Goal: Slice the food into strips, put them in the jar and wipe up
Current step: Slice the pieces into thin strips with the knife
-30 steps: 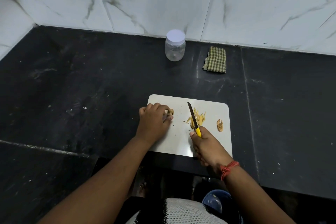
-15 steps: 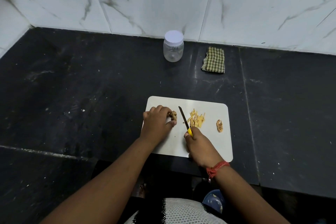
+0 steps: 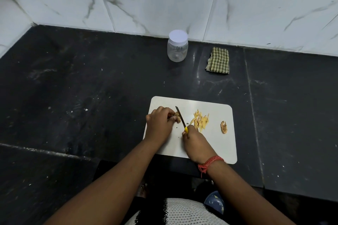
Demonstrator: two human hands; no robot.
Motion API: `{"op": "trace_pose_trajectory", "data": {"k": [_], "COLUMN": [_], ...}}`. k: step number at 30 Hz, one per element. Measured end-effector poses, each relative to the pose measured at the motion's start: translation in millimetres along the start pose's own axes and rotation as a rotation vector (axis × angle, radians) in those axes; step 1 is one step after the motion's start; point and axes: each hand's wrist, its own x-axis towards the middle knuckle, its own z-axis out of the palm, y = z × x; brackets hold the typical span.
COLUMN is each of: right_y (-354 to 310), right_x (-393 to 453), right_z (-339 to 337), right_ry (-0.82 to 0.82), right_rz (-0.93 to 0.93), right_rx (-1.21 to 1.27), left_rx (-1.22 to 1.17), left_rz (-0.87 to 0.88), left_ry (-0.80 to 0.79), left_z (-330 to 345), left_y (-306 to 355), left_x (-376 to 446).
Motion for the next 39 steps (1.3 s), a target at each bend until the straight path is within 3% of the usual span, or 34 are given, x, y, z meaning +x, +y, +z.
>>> {"op": "trace_pose_trajectory", "data": {"k": [13, 39], "right_y": [-2.3, -8.2], "right_x": [4.4, 11.6], "right_z": [9.1, 4.8], "right_ry": [0.010, -0.061], "right_rz": [-0.019, 0.102], "right_rx": [-0.087, -0.017], "left_rx": [-0.005, 0.006], "left_rz": [-0.011, -0.010], "left_ry": [0.018, 0.025], "left_z": [3.0, 3.2], "left_y": [-3.2, -4.1], "left_x": [4.6, 7.7]}}
